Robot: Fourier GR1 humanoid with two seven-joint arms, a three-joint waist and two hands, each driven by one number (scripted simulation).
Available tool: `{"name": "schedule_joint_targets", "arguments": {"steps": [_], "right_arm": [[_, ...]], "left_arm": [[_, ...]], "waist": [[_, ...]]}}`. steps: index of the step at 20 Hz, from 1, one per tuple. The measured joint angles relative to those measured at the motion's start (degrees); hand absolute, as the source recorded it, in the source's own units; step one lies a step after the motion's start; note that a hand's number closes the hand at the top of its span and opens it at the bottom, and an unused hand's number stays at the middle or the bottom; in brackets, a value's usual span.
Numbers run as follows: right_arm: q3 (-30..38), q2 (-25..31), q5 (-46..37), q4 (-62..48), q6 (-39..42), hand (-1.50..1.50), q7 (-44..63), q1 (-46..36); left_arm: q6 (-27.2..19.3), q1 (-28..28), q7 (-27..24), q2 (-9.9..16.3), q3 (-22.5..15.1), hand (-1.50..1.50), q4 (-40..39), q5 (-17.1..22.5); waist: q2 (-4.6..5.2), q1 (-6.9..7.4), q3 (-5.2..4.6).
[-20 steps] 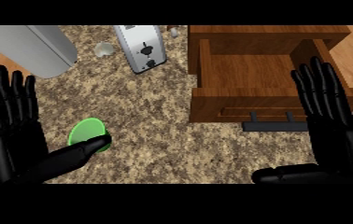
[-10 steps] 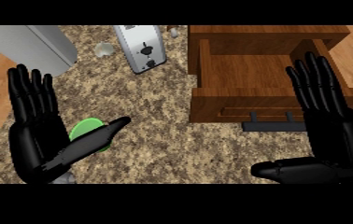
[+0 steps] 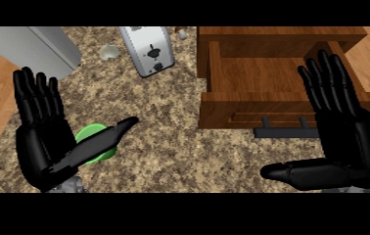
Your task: Pick up the cup, place it into the drawer and close the drawer
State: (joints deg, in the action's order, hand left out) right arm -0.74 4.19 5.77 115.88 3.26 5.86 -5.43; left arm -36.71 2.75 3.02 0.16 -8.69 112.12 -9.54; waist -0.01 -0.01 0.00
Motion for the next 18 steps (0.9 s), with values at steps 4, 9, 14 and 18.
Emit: {"name": "schedule_joint_targets", "arguments": {"steps": [4, 9, 14, 18], "right_arm": [[1.67, 0.76, 1.2, 0.09, 0.58, -1.5, 0.83, -1.01], [1.1, 0.23, 0.54, 1.69, 1.15, -1.5, -0.3, 1.42], [0.93, -0.19, 0.09, 1.64, 1.01, -1.5, -0.51, 1.54], [1.91, 0.34, 0.82, 1.24, 1.35, -1.5, 0.4, 0.49]], "left_arm": [[-1.71, -2.88, -2.7, 0.01, -1.35, -1.5, -1.32, 1.1], [-1.65, -6.03, -3.72, -0.06, -1.24, -1.5, -0.82, 2.26], [-1.92, -9.83, -7.92, -0.08, -1.17, -1.5, -3.31, 5.85], [-2.06, -12.59, -11.54, -0.12, -0.29, -1.5, -5.62, 8.39]], "waist": [[-0.02, 0.04, 0.0], [-0.02, 0.05, 0.0], [-0.01, 0.08, -0.01], [-0.02, 0.11, -0.01]]}}
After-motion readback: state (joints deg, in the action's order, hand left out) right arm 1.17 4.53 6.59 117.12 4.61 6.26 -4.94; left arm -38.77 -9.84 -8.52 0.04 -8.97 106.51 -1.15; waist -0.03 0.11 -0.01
